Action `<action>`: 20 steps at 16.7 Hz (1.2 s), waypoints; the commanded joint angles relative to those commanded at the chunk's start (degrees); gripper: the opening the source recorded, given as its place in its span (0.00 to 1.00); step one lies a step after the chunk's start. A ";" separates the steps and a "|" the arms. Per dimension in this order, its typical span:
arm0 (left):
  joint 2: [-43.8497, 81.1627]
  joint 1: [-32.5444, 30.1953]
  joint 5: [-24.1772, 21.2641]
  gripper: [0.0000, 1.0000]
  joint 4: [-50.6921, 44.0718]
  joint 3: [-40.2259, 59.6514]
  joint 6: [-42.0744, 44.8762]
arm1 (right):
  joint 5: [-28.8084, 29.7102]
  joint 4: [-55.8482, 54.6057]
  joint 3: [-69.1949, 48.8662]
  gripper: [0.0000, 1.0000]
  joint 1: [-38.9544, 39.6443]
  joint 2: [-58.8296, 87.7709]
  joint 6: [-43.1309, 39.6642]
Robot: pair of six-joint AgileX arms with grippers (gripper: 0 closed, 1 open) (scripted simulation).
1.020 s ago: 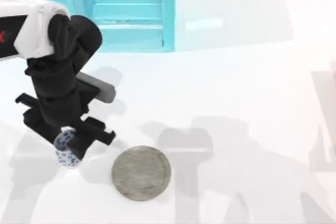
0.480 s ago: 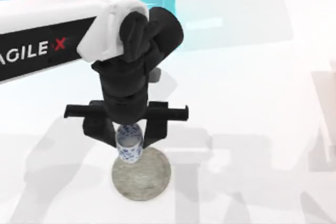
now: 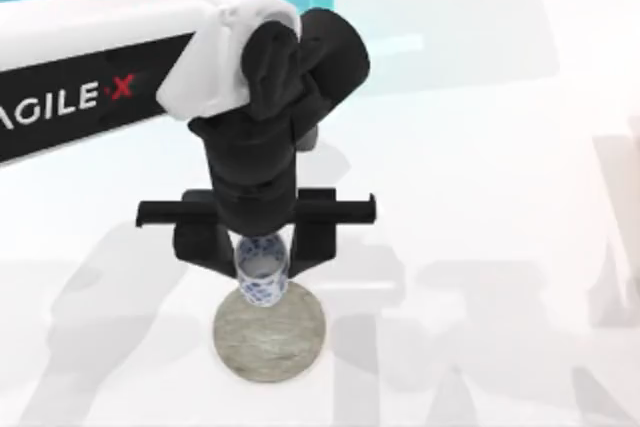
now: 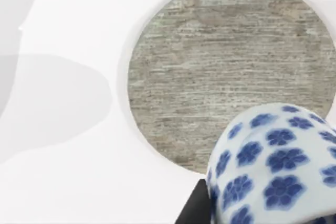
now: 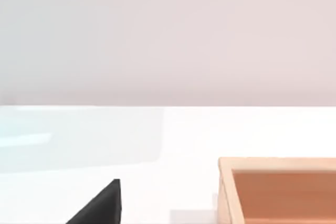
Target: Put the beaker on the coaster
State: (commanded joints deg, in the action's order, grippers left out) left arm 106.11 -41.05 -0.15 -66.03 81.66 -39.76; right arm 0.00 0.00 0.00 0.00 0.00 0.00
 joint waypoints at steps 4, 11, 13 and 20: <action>1.18 -0.17 0.02 0.00 4.06 -3.13 0.18 | 0.00 0.00 0.00 1.00 0.00 0.00 0.00; 3.93 -0.14 0.03 0.00 14.04 -9.77 0.03 | 0.00 0.00 0.00 1.00 0.00 0.00 0.00; 3.93 -0.14 0.03 0.00 14.04 -9.77 0.03 | 0.00 0.00 0.00 1.00 0.00 0.00 0.00; 3.93 -0.14 0.03 0.53 14.04 -9.77 0.03 | 0.00 0.00 0.00 1.00 0.00 0.00 0.00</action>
State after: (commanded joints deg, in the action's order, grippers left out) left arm 110.04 -41.19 -0.12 -51.99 71.89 -39.73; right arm 0.00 0.00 0.00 0.00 0.00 0.00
